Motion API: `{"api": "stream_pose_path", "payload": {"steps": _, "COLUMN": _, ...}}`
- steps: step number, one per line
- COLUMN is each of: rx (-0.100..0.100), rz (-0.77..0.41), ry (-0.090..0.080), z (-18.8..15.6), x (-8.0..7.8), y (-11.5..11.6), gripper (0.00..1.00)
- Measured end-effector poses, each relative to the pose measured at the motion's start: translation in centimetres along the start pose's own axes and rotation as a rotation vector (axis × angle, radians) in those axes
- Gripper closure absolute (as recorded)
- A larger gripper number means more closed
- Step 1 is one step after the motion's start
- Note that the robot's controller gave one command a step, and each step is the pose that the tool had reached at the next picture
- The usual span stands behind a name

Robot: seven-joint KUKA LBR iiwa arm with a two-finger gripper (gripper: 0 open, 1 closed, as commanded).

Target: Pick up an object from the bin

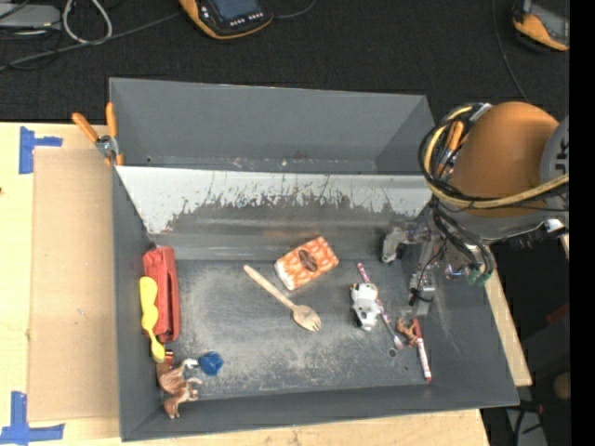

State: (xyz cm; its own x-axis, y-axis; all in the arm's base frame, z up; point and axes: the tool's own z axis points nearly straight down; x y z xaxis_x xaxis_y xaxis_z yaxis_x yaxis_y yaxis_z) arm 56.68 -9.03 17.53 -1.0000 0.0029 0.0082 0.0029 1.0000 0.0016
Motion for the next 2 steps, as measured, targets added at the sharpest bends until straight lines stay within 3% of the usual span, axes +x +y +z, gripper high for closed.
{"api": "stream_pose_path", "payload": {"steps": 1, "rx": 0.001, "rz": -0.004, "ry": -0.008, "z": -0.4, "x": -0.2, "y": 0.0, "gripper": 0.00}}
{"api": "stream_pose_path", "payload": {"steps": 2, "rx": 0.000, "rz": 0.036, "ry": -0.010, "z": 7.6, "x": -0.2, "y": 6.2, "gripper": 0.00}}
